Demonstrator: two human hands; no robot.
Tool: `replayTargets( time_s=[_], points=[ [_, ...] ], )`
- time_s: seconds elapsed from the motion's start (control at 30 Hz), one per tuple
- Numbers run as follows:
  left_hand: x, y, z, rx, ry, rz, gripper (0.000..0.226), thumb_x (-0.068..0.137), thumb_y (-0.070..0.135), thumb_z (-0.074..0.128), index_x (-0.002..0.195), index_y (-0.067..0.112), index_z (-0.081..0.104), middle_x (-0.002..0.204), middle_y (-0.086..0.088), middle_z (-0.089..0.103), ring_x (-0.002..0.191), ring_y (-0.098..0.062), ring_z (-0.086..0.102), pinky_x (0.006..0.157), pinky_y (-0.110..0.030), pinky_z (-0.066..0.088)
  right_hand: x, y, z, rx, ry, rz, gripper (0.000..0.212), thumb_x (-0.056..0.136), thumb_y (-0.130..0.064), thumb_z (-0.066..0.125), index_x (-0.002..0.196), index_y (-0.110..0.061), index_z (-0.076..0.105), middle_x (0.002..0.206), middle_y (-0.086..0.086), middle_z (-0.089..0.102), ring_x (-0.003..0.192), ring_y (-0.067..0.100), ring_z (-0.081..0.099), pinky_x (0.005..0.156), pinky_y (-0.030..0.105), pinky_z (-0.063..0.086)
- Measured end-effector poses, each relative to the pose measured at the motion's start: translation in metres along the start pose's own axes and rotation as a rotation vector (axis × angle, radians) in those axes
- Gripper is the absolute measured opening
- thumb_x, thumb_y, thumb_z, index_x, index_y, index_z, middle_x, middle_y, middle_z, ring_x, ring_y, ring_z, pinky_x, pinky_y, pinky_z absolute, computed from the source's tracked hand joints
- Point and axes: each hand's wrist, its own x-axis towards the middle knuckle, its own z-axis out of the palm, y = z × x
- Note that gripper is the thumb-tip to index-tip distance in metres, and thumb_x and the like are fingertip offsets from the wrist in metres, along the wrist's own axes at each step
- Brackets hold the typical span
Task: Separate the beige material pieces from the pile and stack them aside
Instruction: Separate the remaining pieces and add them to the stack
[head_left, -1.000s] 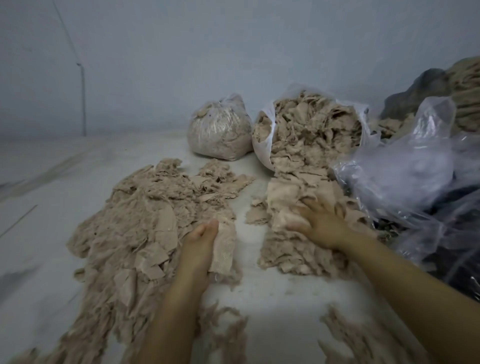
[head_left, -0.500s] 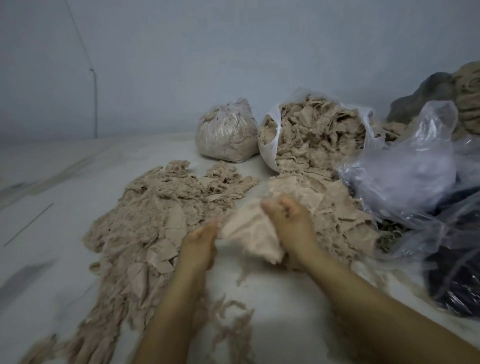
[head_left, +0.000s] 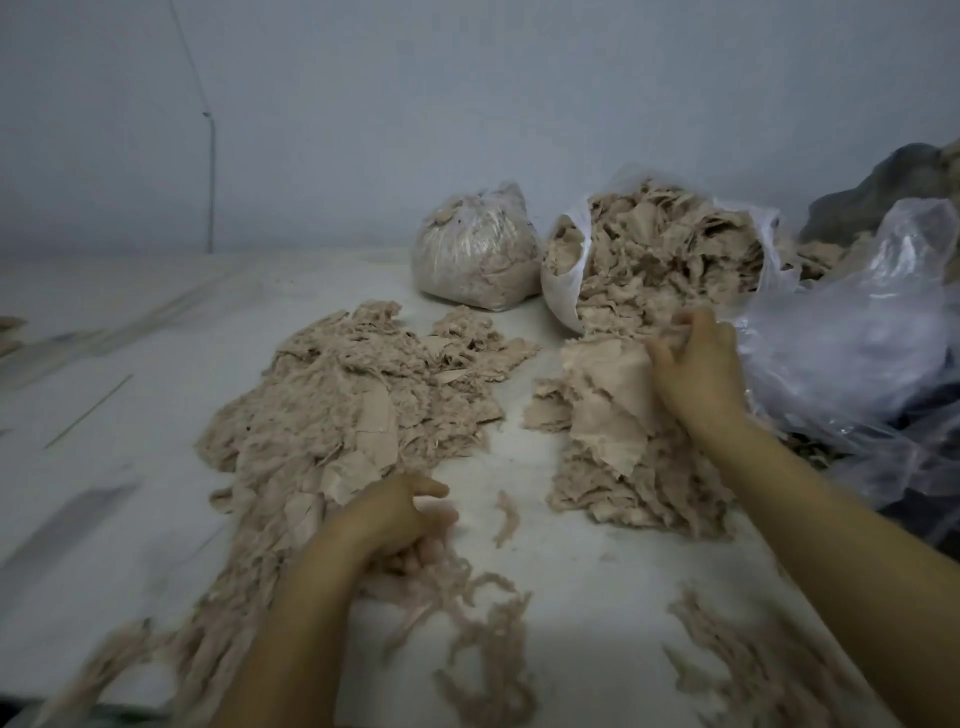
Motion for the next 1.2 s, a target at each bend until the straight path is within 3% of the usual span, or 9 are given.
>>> replayTargets(
  time_s=[0.13, 0.3, 0.4, 0.5, 0.57, 0.7, 0.83, 1.07, 1.2],
  points=[
    [-0.007, -0.031, -0.039, 0.301, 0.186, -0.047, 0.008, 0.083, 0.031, 0.072, 0.085, 0.024, 0.068, 0.083, 0.0, 0.069, 0.06, -0.006, 0.06, 0.051, -0.015, 0.043, -0.08, -0.017, 0.047, 0.103, -0.318, -0.382, 0.026, 0.093, -0.025, 0.058, 0.117, -0.015, 0.059, 0.111, 0.007, 0.056, 0.091, 0.013, 0.052, 0.079, 0.018, 0.04],
    [-0.018, -0.059, -0.033, 0.451, 0.061, -0.032, 0.046, 0.077, 0.031, 0.077, 0.118, 0.026, 0.056, 0.109, 0.003, 0.058, 0.093, -0.012, 0.058, 0.08, -0.023, 0.049, -0.159, -0.009, 0.091, -0.039, -0.998, -0.594, 0.054, 0.092, -0.056, 0.048, 0.143, -0.04, 0.038, 0.156, -0.002, 0.022, 0.143, 0.015, 0.015, 0.118, 0.036, 0.013],
    [-0.019, -0.068, -0.023, 0.005, 0.075, 0.14, 0.019, 0.083, 0.012, 0.072, 0.097, 0.017, 0.061, 0.078, 0.003, 0.057, 0.062, -0.001, 0.059, 0.059, -0.014, 0.048, -0.161, 0.0, 0.081, 0.045, -1.051, -0.694, 0.033, 0.089, -0.049, 0.06, 0.102, -0.021, 0.072, 0.12, 0.002, 0.059, 0.114, 0.015, 0.05, 0.102, 0.035, 0.037],
    [-0.017, -0.07, -0.02, -0.477, 0.142, 0.188, 0.008, 0.092, 0.008, 0.058, 0.099, 0.009, 0.061, 0.064, -0.001, 0.067, 0.057, -0.012, 0.064, 0.053, -0.022, 0.054, -0.15, 0.012, 0.056, 0.092, -0.999, -0.522, 0.066, 0.078, -0.071, 0.057, 0.046, -0.015, 0.043, 0.056, 0.009, 0.048, 0.053, 0.019, 0.048, 0.058, 0.029, 0.043],
    [-0.014, -0.07, -0.02, -0.517, 0.187, 0.209, 0.007, 0.094, 0.008, 0.055, 0.098, 0.009, 0.061, 0.067, -0.001, 0.069, 0.058, -0.013, 0.063, 0.053, -0.023, 0.053, -0.145, 0.011, 0.049, -0.016, -0.82, -0.503, 0.072, 0.073, -0.081, 0.044, 0.046, -0.016, 0.031, 0.048, 0.005, 0.038, 0.044, 0.015, 0.037, 0.051, 0.029, 0.033],
    [-0.011, -0.069, -0.015, -0.299, 0.04, 0.25, 0.026, 0.083, 0.014, 0.072, 0.104, 0.022, 0.061, 0.085, -0.002, 0.072, 0.073, -0.008, 0.067, 0.065, -0.016, 0.052, -0.163, -0.026, 0.07, 0.041, -0.798, -0.462, 0.05, 0.064, -0.078, 0.058, 0.08, -0.031, 0.059, 0.083, -0.01, 0.057, 0.076, 0.003, 0.051, 0.067, 0.018, 0.037],
    [-0.01, -0.069, 0.008, -0.062, 0.103, 0.282, 0.023, 0.084, 0.002, 0.067, 0.095, 0.021, 0.062, 0.078, 0.0, 0.061, 0.067, -0.005, 0.055, 0.064, -0.013, 0.045, -0.183, -0.033, 0.091, -0.045, -0.862, -0.487, 0.017, 0.087, -0.036, 0.066, 0.089, -0.02, 0.062, 0.088, -0.003, 0.058, 0.086, 0.015, 0.055, 0.072, 0.023, 0.039],
    [-0.011, -0.049, 0.015, -0.21, -0.009, 0.528, 0.052, 0.078, -0.005, 0.07, 0.121, 0.02, 0.054, 0.115, 0.008, 0.057, 0.104, 0.01, 0.055, 0.088, -0.008, 0.042, -0.17, -0.031, 0.078, 0.571, -0.78, 0.177, 0.018, 0.096, -0.011, 0.053, 0.078, -0.014, 0.056, 0.057, -0.003, 0.048, 0.046, 0.005, 0.04, 0.044, 0.016, 0.032],
    [-0.004, -0.029, 0.035, -0.384, 0.285, 0.477, 0.027, 0.084, -0.006, 0.063, 0.09, 0.02, 0.064, 0.088, -0.002, 0.063, 0.075, 0.004, 0.058, 0.074, -0.011, 0.047, -0.172, -0.028, 0.077, 0.804, -0.827, 0.488, 0.019, 0.098, -0.01, 0.049, 0.083, -0.01, 0.061, 0.072, 0.009, 0.061, 0.063, 0.019, 0.054, 0.058, 0.027, 0.044]
  ],
)
